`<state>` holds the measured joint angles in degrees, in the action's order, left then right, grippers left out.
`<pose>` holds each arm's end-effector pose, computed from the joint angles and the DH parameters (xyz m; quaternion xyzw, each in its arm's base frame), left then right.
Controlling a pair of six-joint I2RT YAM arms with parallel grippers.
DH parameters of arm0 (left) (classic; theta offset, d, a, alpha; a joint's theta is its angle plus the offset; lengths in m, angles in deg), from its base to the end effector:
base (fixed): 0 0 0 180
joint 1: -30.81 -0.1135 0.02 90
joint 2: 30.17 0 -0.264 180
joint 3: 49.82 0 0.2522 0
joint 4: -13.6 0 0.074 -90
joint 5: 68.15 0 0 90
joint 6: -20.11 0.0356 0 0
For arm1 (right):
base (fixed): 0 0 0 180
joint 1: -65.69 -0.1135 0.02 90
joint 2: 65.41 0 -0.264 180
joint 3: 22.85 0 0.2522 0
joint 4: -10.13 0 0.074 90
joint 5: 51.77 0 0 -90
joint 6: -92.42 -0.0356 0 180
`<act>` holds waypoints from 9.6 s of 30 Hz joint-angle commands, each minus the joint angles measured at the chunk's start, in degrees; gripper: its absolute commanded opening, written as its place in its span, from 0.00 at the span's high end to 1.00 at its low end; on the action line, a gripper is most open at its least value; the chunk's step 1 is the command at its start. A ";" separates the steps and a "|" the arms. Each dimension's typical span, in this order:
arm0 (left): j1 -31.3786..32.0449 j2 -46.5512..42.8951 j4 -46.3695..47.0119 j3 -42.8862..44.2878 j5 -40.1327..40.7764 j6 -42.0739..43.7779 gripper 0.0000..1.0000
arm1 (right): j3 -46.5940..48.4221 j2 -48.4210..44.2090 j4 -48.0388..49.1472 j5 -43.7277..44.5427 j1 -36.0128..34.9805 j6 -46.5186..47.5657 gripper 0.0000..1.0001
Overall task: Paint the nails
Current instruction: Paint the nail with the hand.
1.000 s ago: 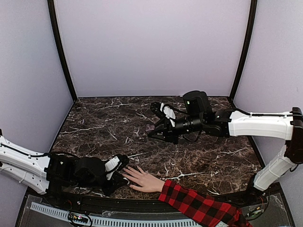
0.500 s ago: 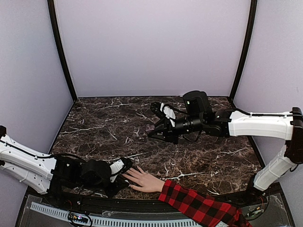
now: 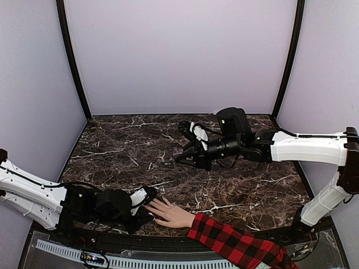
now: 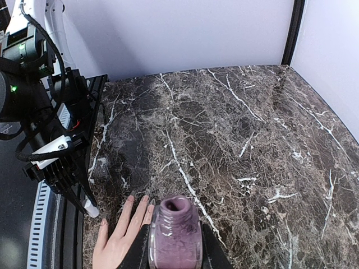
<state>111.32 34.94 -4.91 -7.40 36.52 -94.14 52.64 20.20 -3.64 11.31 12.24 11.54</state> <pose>0.0457 -0.2186 0.1843 0.3793 0.8214 -0.2536 0.3422 0.1924 0.2866 0.2896 -0.5318 0.6307 0.3808 0.4177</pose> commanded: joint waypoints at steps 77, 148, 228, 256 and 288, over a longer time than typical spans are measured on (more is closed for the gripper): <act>-4.00 1.02 1.59 1.31 -4.11 1.90 1.00 | 0.43 0.09 2.01 -0.18 0.38 0.17 1.00; -4.58 -0.93 0.09 -0.73 -5.37 0.37 1.00 | 0.36 0.26 2.03 -0.25 0.44 0.15 1.00; -6.51 -4.96 4.15 -2.70 -9.75 1.56 1.00 | 0.25 0.37 1.95 -0.33 0.45 0.19 1.00; -6.51 -1.82 3.78 -1.37 -6.86 0.70 1.00 | 0.23 0.52 1.94 -0.24 0.47 0.19 1.00; -6.51 -0.44 5.96 -1.24 -8.17 0.85 1.00 | 0.05 0.44 1.94 -0.07 0.46 0.24 1.00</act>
<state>105.20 34.35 -0.93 -9.95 28.65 -93.47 52.64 20.70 -3.66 11.26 12.26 11.58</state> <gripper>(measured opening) 0.157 0.205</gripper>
